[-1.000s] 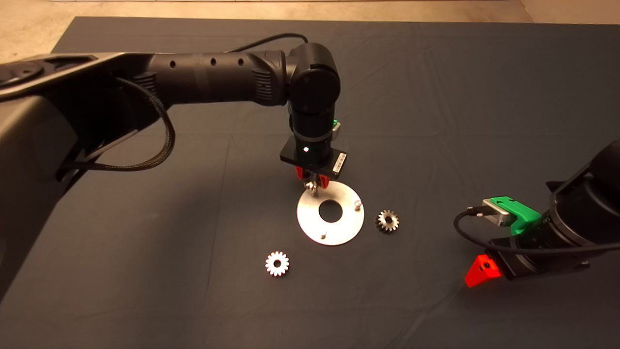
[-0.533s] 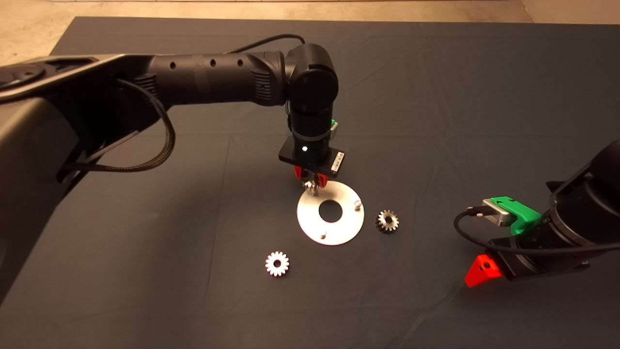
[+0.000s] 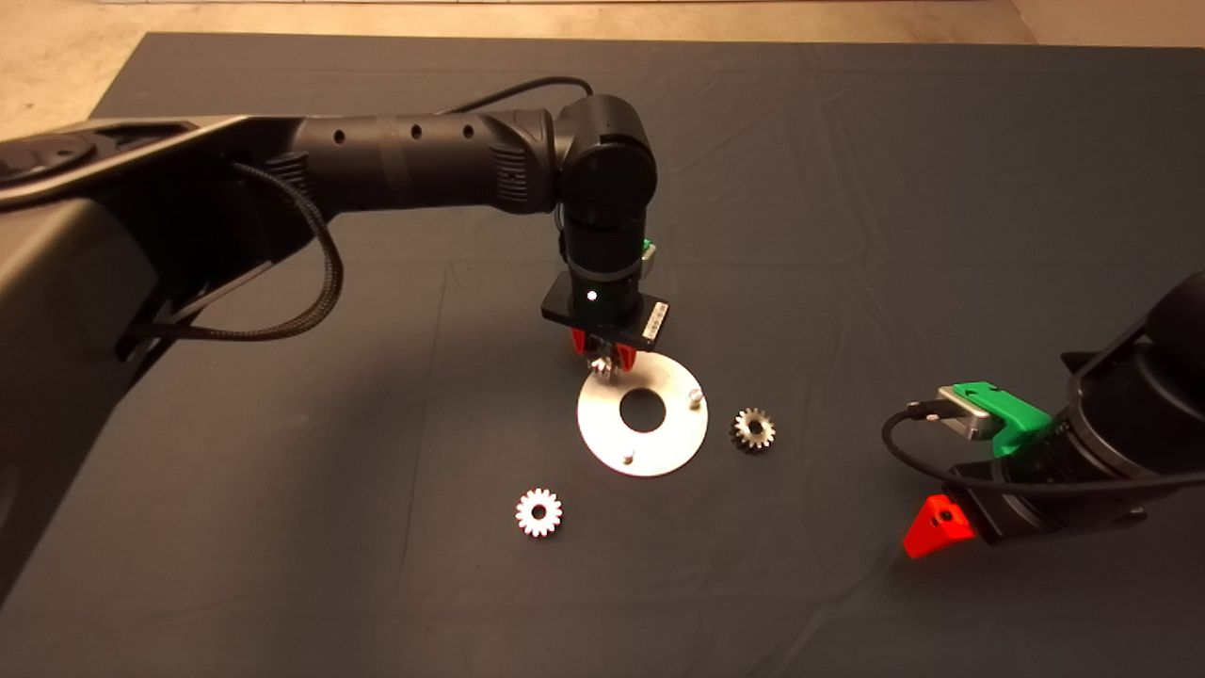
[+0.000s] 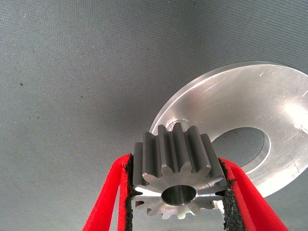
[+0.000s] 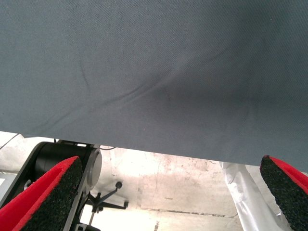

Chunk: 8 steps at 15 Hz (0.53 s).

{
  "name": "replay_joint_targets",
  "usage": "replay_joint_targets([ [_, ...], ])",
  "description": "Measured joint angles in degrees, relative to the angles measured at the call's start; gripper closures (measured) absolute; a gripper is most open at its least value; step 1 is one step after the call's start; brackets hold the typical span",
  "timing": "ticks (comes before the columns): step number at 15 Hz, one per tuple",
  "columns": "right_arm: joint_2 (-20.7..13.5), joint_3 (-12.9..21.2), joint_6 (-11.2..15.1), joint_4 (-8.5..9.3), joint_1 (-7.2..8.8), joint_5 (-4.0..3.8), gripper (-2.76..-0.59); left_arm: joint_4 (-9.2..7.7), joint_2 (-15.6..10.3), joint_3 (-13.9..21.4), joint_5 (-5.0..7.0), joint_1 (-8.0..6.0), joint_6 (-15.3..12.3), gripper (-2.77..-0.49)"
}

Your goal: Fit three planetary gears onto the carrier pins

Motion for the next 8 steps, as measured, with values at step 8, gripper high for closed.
replay_joint_targets([
  [8, -0.02, 0.0, 0.0, 0.0, 0.0, 0.0, -2.76, 0.0, 0.0, 0.0, 0.06, 0.02, 0.01, -0.9],
])
